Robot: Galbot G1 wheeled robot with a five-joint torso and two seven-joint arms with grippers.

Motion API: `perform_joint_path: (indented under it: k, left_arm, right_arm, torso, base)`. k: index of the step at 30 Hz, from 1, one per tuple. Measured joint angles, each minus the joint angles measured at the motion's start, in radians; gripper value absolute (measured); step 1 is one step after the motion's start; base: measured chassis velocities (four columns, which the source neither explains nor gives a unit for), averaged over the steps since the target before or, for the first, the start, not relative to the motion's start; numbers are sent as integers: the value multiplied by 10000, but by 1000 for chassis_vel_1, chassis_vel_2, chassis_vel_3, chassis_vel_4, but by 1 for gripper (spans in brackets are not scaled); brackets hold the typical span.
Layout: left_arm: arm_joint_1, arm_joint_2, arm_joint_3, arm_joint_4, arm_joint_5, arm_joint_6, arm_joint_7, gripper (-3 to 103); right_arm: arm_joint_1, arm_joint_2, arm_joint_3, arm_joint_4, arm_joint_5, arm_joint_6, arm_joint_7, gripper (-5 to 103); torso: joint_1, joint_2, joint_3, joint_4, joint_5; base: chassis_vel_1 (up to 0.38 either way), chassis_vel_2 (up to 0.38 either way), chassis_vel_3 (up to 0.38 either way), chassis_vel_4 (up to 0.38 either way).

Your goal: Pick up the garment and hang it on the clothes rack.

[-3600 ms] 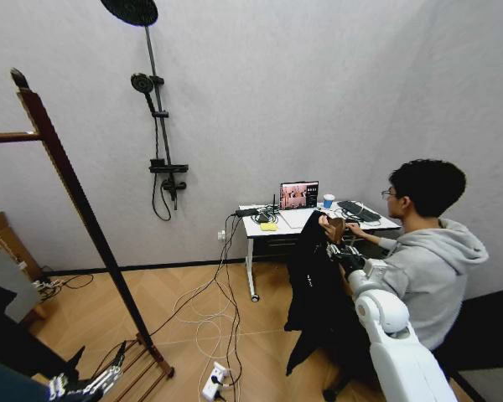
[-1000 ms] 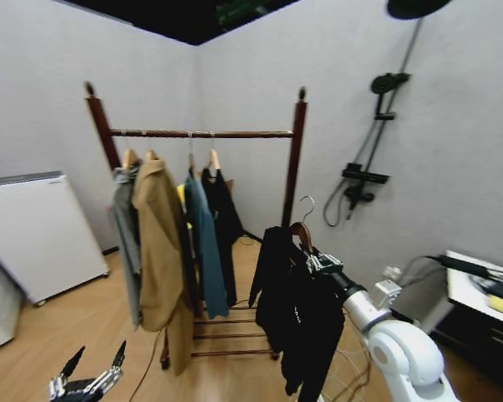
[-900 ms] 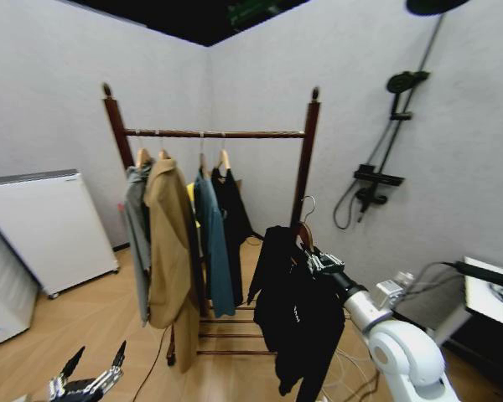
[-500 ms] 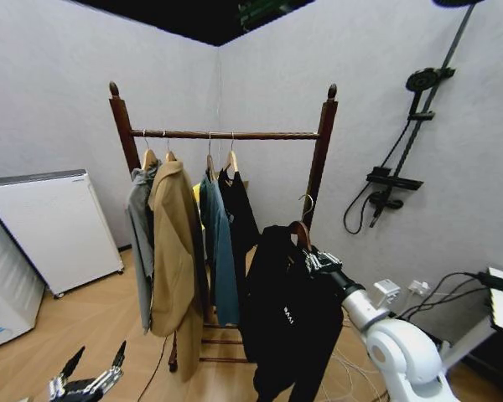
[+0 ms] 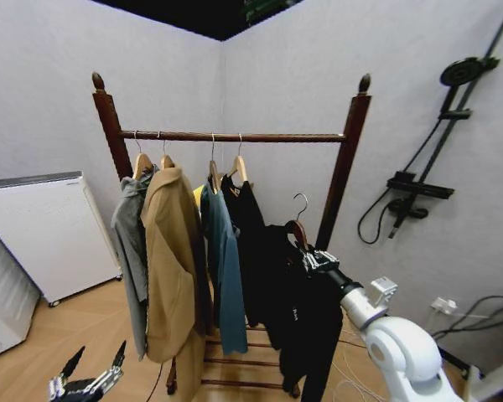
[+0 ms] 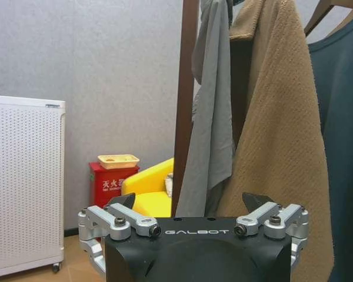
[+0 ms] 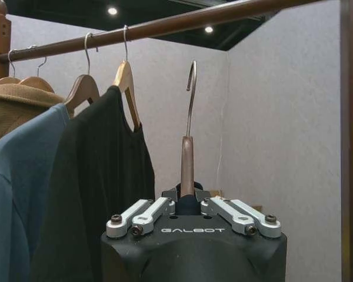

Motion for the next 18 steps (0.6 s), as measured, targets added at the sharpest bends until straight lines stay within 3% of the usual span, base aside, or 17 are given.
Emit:
perform_joint_path:
  k: [2,11,14,18]
  left_arm:
    - [0,0,0,0,0,0,0,100]
    - [0,0,0,0,0,0,0,100]
    - [0,-1,0,0,0,0,1,100]
    - [1,0,0,0,0,0,1,100]
  right_arm:
    - [551,-579,-117,-267,112,-14,42,14]
    - [3431,-1784,-995,-1153,842,-484,531,14]
    - [3793,-1876,-1146,-1305,911,-508,587,14]
    - [5368,-2032,-2024,-2055,1404,-761,1031,13]
  torso:
    - [-9,2,-2,0,4]
    - [-9,3,-2,-2,2]
    - [-8,3,-2,-2,2]
    - [-7,3,-1,-2,2]
  base:
    - [25,6,-9,19]
    - [6,1,-2,4]
    - [0,0,0,0]
    - [0,0,0,0]
